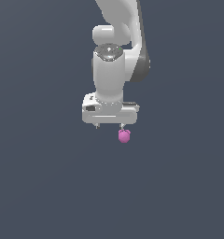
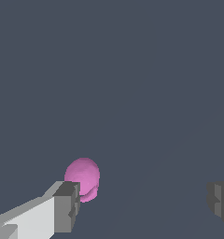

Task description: Pick up the object and move it to a goal position.

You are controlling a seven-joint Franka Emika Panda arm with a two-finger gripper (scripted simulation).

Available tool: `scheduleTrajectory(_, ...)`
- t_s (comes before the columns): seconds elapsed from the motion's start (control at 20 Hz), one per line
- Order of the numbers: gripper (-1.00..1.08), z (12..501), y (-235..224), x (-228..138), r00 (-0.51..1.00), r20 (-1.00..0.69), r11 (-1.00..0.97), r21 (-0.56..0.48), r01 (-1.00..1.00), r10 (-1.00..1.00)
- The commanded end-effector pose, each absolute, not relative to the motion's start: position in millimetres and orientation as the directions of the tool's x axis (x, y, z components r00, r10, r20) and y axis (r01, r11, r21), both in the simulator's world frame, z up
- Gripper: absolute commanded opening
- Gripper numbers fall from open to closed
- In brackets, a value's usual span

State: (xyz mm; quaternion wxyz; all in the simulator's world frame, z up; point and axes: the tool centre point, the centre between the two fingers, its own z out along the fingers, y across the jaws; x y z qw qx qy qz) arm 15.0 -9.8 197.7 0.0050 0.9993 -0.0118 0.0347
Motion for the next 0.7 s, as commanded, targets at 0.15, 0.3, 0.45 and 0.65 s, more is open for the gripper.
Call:
scheduleTrajectory(0.15,1.00,197.2,-10.1,16.2,0.997,0.071,-1.000,0.012,-0.018,-0.017)
scheduleTrajectory(0.3,1.00,195.6,-10.6,19.4,0.997,0.074,-1.000,0.021,0.000,0.001)
scheduleTrajectory(0.45,1.00,194.3,-10.7,21.3,0.997,0.075,-1.000,0.026,0.010,0.012)
scheduleTrajectory(0.65,1.00,194.7,-10.7,21.1,0.997,0.075,-1.000,0.026,0.009,0.011)
